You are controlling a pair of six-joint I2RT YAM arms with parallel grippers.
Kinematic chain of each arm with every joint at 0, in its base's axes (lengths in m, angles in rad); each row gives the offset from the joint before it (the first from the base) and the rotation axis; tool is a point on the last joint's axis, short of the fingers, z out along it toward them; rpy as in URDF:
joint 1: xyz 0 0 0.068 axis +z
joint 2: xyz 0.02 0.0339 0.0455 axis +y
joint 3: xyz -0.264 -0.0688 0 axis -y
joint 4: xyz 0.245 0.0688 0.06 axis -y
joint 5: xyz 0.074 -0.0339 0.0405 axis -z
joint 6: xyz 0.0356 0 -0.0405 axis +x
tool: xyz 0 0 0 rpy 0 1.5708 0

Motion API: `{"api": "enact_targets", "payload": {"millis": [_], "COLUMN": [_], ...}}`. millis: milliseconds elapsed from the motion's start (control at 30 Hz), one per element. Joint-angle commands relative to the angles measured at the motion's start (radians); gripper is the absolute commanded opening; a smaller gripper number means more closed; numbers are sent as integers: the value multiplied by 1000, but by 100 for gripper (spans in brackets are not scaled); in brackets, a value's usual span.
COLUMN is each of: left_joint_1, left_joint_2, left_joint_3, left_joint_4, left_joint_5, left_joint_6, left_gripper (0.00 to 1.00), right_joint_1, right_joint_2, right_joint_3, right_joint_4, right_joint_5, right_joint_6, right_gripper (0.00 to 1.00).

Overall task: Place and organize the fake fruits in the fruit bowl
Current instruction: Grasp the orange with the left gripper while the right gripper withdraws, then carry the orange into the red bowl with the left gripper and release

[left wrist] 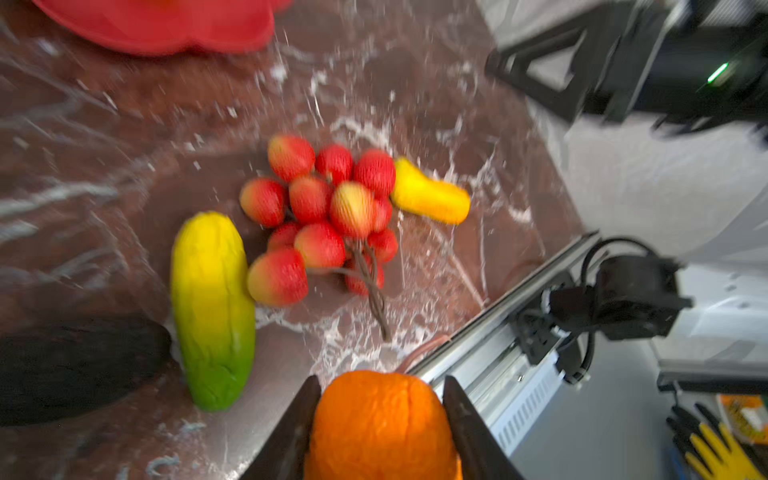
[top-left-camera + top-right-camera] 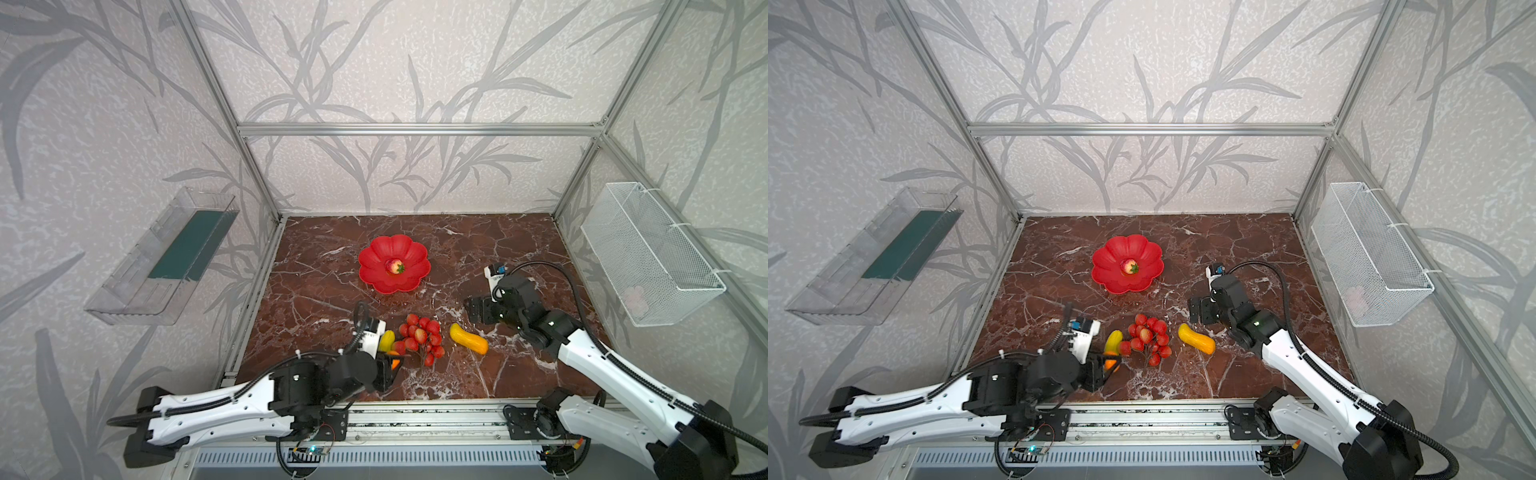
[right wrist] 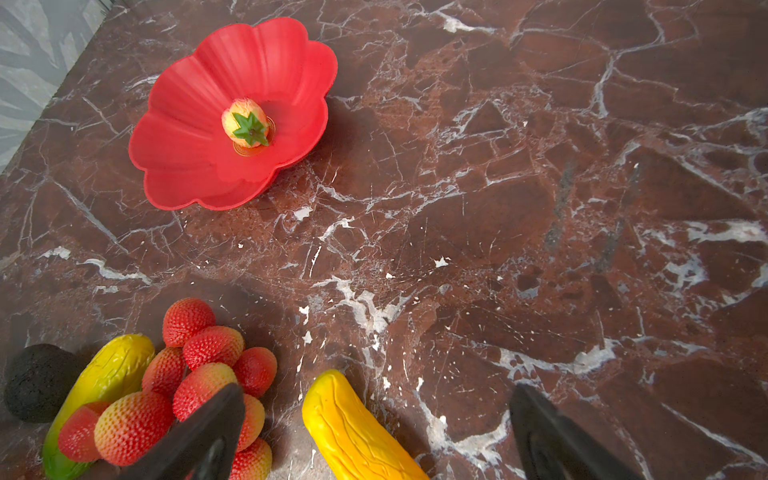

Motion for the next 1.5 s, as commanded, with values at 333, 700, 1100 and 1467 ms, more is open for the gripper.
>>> {"api": "enact_targets", "payload": {"millis": [333,700,1100,1467], "left_joint_1": [708,898,920,931], "left_joint_2": [467,905,1263,1272], "left_joint_3": [255,430,585,621], "left_joint_4": [147,351,310,284], "left_joint_5": [380,549,603,594], "left_joint_6": [412,391,358,361], "left_gripper": [39,37,34,67], "right_joint_1": [-3,1,23,89], "right_joint_2": [153,150,111,159], "right_joint_3": [45,-5,-94,-111], "right_joint_4": [-59,-96,-92,-62], "right_joint_5": [-170,-207,-168,-136], "right_joint_6": [-82,-91,-65,-40], "right_gripper": [100,98,95,92]}}
